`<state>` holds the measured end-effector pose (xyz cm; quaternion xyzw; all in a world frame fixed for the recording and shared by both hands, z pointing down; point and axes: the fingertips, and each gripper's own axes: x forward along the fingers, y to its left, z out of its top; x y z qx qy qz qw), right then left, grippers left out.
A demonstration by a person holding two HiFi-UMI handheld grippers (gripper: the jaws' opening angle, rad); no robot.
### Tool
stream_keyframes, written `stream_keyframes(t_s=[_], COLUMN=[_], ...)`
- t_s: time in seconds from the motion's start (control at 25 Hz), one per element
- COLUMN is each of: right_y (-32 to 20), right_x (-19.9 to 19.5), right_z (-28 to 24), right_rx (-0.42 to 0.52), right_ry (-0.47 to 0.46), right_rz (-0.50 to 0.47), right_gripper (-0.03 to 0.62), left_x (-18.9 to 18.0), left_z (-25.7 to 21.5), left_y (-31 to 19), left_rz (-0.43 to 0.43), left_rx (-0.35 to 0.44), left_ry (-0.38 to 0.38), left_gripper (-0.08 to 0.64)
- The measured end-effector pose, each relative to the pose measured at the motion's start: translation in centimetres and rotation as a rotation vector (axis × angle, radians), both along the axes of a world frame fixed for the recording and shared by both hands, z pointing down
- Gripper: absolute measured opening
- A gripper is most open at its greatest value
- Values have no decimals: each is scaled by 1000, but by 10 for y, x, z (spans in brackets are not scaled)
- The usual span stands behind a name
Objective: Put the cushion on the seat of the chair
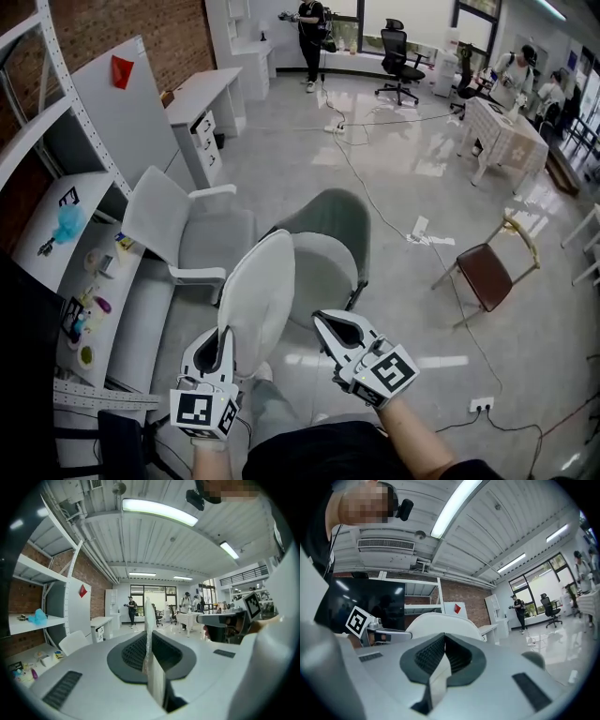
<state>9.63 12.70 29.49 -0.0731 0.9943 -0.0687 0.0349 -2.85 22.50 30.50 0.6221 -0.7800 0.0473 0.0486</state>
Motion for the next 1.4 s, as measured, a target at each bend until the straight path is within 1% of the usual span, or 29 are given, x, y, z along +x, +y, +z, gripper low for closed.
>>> stream_keyframes(t_s=[0.16,0.24,0.32,0.52,0.68,0.84,0.96,1.12,1.4], right_y=[-20,-33,-46,-75,-104,-130,-145,-160,-166], right_x=[-11,-22,-32,-64,-92,-117,-128,-133,-122], right_z=[10,10,18,34,40,36,34,36,37], right_rx=[-2,-10,-11,-2,-11,-23,-39,-52,-69], right_ry=[29,27,40,93,122,128,127,138,171], right_rz=[46,81,106,153,216,293,353,436,552], right_gripper=[11,11,11,11,11,11,11,11,11], left_x=[-18,-32,-46,-90,-124,-152,-169,-179,-167], left_z=[5,9,15,30,37,41,45,47,53], left_y=[-24,-37,-52,-91,-126,-158,-181,-207,-239], left_rz=[42,63,81,131,194,268,327,404,525], left_rx=[15,18,13,-16,-39,-58,-74,-85,-99], left_ry=[21,30,31,65,64,72,79,94,126], left_gripper=[37,37,37,37,37,37,37,37,37])
